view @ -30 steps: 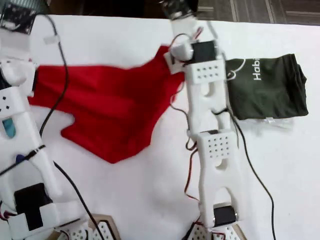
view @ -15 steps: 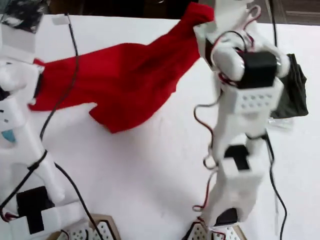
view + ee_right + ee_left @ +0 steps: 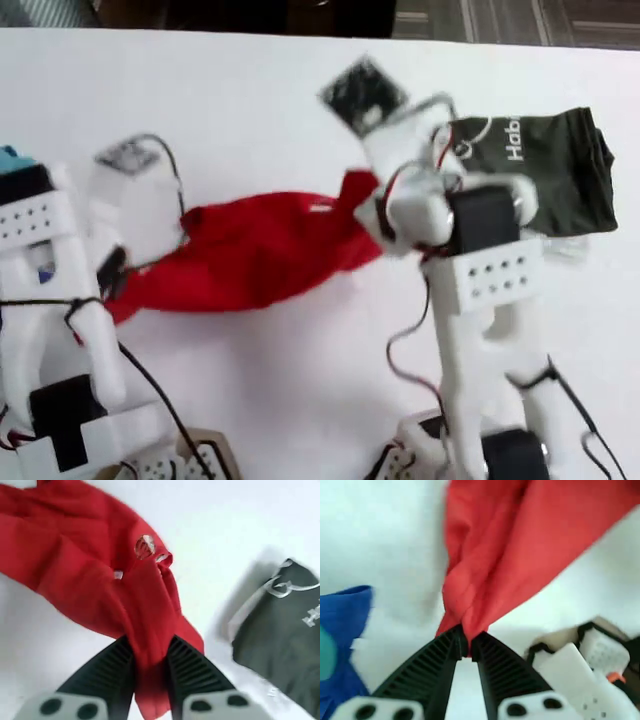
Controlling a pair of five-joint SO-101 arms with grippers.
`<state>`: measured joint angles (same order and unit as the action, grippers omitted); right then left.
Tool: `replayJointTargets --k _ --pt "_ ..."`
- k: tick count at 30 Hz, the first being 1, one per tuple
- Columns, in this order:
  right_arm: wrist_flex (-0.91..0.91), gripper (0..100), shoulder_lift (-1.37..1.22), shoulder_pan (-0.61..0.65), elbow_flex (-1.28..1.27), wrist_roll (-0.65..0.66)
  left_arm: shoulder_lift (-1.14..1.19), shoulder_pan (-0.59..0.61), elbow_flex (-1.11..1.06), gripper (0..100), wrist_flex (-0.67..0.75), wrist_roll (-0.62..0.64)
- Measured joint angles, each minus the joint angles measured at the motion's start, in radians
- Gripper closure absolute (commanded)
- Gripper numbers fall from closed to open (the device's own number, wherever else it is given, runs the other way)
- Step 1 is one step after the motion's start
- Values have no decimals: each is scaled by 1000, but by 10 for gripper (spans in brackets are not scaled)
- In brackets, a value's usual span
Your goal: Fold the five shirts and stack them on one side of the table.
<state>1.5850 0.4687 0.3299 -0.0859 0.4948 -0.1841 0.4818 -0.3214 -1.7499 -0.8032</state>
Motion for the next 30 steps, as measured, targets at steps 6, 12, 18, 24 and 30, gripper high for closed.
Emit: replayJointTargets --k 6,12,18,24,30 --pt "-196 978 247 5 -535 0 0 0 -77 858 -11 -155" --pt "-258 978 428 -2 -821 0 0 0 49 756 -14 -173" --pt "-298 978 537 -98 -953 5 2 -17 364 755 -6 -20" --pt "-310 978 586 -155 -962 5 201 -212 396 755 52 252" --pt "-310 978 586 -158 -962 5 431 -427 497 755 91 324"
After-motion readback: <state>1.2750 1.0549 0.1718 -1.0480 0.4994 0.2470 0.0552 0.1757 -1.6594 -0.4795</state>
